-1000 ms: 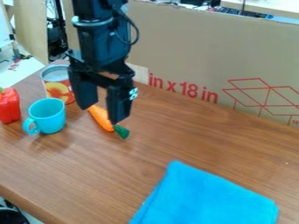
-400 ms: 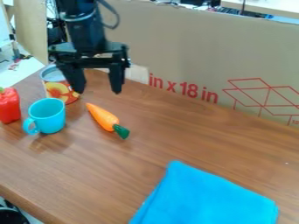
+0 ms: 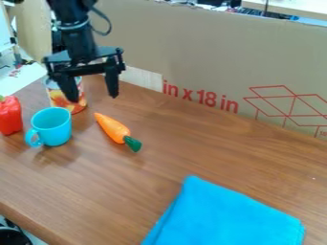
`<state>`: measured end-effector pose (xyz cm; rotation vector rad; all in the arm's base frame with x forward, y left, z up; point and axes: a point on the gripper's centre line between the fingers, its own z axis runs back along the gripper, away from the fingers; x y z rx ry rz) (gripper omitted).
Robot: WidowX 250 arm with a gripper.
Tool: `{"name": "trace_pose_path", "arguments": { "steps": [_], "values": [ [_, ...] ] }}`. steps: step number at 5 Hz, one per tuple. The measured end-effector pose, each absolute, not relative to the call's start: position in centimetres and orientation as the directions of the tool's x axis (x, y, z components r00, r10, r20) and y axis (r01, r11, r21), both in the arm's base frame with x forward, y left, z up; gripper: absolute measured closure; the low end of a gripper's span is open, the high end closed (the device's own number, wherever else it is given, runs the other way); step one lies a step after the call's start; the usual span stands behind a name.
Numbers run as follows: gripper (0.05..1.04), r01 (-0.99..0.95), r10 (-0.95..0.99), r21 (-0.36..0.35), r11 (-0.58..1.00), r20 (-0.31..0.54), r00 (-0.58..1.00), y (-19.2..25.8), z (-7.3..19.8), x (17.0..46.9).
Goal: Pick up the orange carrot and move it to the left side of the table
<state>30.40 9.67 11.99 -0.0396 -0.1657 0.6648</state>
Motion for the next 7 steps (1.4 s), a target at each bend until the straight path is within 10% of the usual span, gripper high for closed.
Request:
{"name": "trace_pose_path", "arguments": {
  "steps": [7],
  "values": [
    [0.079,-0.918,0.938,-0.212,0.335,-0.017,0.346,9.1,4.7,34.1]
  ]
}}
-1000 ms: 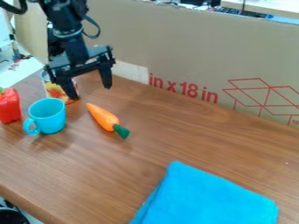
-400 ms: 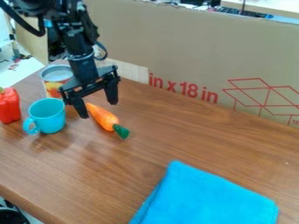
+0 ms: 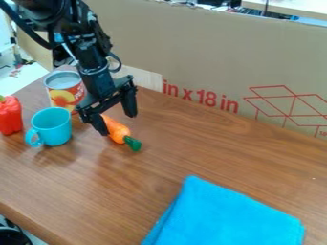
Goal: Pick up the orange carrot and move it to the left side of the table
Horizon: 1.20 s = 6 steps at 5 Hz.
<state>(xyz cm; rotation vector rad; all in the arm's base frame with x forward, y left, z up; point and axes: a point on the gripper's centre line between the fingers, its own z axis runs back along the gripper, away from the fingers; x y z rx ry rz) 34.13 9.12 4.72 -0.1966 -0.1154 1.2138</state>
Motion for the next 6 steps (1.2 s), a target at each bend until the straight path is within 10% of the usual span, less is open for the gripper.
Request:
{"name": "trace_pose_path", "arguments": {
  "steps": [2,4,6],
  "values": [
    [0.114,-0.944,0.953,-0.193,0.269,-0.089,0.290,10.0,3.4,33.6],
    [0.535,-0.884,0.889,-0.235,0.403,-0.128,0.439,9.7,3.8,33.3],
    [0.535,-0.841,0.853,-0.254,0.477,-0.095,0.513,9.9,4.6,33.4]
  ]
}}
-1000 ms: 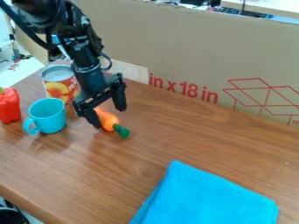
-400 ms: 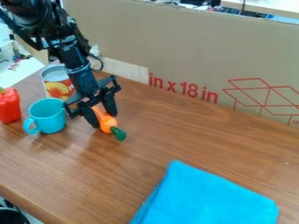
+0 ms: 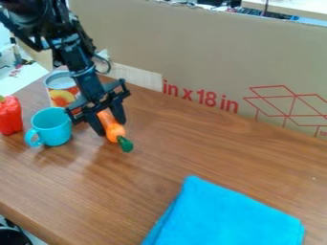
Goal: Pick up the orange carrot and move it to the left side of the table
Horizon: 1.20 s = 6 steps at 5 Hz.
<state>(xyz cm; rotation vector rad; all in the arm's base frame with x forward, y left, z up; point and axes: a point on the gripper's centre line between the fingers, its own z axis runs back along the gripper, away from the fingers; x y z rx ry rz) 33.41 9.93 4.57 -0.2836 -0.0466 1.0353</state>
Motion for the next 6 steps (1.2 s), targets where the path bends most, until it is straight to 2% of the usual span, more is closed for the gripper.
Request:
{"name": "trace_pose_path", "arguments": {
  "steps": [1,2,3,4,5,6],
  "values": [
    [0.535,-0.786,0.822,-0.290,0.545,0.000,0.570,9.2,8.6,34.2],
    [0.535,-0.733,0.791,-0.332,0.593,0.070,0.608,8.3,12.1,33.8],
    [0.535,-0.734,0.777,-0.288,0.615,0.059,0.627,8.2,13.5,31.6],
    [0.535,-0.772,0.793,-0.202,0.603,0.049,0.607,9.5,14.8,28.7],
    [0.535,-0.824,0.841,-0.170,0.540,0.075,0.536,10.9,15.9,24.8],
    [0.535,-0.862,0.876,-0.160,0.482,0.066,0.478,12.5,15.7,21.5]
  ]
}}
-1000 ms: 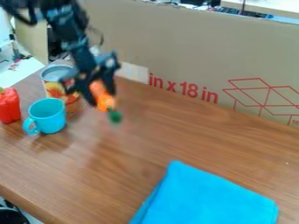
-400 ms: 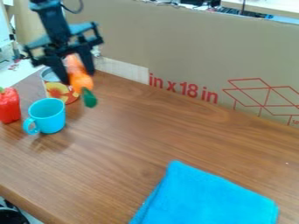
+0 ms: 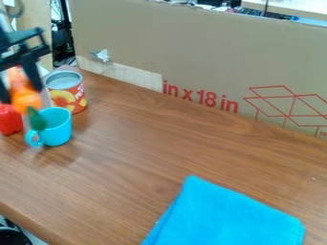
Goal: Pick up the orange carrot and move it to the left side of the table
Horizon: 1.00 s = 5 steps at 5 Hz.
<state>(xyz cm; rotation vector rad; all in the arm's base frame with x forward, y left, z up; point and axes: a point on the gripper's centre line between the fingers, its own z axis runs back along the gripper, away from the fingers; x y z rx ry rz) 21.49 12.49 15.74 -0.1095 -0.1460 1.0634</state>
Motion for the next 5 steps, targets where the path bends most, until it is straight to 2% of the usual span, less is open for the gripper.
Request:
{"name": "trace_pose_path", "arguments": {
  "steps": [2,3,4,5],
  "values": [
    [0.535,-0.889,0.909,-0.191,0.416,0.071,0.410,16.8,13.7,18.7],
    [0.535,-0.903,0.929,-0.221,0.369,0.060,0.365,19.0,11.6,18.2],
    [0.535,-0.909,0.933,-0.214,0.358,0.039,0.358,20.0,9.6,18.3],
    [0.535,-0.883,0.924,-0.285,0.373,0.031,0.380,21.4,6.0,18.3]
  ]
}}
